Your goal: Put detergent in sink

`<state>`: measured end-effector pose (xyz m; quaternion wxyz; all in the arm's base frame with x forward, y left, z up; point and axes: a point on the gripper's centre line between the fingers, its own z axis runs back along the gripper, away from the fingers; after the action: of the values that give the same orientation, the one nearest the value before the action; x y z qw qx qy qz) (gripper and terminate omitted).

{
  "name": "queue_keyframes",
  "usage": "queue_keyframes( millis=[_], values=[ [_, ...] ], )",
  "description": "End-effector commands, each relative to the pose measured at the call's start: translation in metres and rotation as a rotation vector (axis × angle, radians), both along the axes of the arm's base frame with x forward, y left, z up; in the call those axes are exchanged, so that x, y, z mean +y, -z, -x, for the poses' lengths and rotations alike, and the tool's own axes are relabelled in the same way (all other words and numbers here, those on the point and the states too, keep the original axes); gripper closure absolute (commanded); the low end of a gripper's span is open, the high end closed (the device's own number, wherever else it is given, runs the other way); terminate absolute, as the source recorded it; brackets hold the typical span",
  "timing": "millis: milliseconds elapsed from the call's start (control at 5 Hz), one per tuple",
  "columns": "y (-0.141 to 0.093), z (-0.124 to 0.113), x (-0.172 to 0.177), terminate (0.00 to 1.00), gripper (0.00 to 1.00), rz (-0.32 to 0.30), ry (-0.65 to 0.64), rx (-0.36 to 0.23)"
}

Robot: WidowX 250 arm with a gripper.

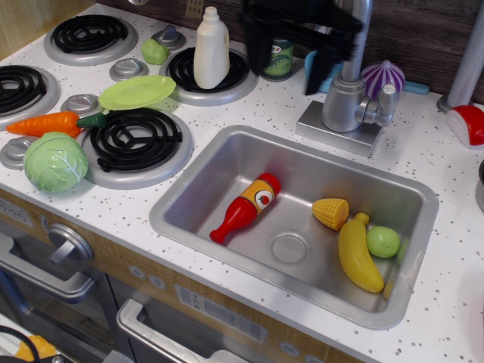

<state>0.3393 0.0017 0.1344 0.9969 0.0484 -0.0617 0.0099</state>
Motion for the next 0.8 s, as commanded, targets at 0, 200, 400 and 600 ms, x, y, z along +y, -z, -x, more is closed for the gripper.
queue_keyframes(
  millis=[0,200,400,600],
  values=[
    [-0.018,-0.041,0.075,0.0,0.0,-0.059,0.007,-0.176],
    [-0.015,-0.071,0.1,0.0,0.0,-0.098,0.0,-0.258],
    [-0.007,-0.094,0.113,0.0,0.0,-0.113,-0.007,-0.341],
    [0.002,-0.103,0.118,0.0,0.0,-0.118,-0.004,-0.379]
  ],
)
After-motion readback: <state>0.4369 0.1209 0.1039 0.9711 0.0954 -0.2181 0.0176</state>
